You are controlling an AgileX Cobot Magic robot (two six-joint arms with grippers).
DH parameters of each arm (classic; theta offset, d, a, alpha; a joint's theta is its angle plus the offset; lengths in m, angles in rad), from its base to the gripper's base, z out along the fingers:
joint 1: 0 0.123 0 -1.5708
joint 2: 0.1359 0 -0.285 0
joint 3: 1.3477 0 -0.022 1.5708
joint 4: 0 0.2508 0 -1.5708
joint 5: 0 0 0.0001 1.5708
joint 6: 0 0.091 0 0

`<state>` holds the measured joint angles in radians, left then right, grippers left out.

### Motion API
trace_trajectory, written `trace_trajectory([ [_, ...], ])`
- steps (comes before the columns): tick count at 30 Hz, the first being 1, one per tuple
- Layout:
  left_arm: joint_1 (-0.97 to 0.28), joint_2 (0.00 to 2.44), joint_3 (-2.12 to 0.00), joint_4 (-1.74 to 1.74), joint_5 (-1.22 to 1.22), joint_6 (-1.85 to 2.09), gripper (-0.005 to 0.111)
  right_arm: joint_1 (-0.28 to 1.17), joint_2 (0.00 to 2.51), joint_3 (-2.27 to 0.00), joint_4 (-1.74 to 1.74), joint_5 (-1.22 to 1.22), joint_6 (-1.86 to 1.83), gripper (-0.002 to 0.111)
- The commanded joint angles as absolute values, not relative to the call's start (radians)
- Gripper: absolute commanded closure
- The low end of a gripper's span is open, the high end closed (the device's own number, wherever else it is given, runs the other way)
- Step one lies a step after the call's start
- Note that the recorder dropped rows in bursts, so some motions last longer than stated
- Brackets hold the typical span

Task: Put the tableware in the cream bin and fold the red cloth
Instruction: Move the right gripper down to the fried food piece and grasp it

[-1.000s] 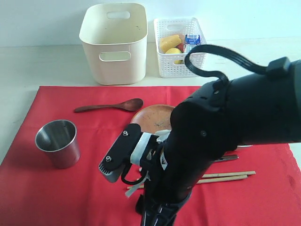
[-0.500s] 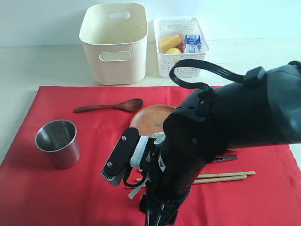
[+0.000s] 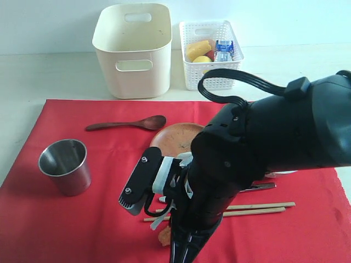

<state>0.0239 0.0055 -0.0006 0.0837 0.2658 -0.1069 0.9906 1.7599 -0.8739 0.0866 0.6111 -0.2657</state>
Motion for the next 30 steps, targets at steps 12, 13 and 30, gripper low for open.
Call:
trace_trajectory([
  [12,0.018,0.0,0.0,0.079,0.265,-0.11,0.104,0.995,1.664,-0.864,0.094,0.645,-0.267,0.107],
  [13,0.018,0.0,0.0,0.079,0.265,-0.11,0.104,0.995,1.659,-0.864,0.094,0.645,-0.267,0.107],
  [30,0.018,0.0,0.0,0.079,0.265,-0.108,0.104,0.995,1.681,-0.864,0.138,0.61,-0.426,0.058],
])
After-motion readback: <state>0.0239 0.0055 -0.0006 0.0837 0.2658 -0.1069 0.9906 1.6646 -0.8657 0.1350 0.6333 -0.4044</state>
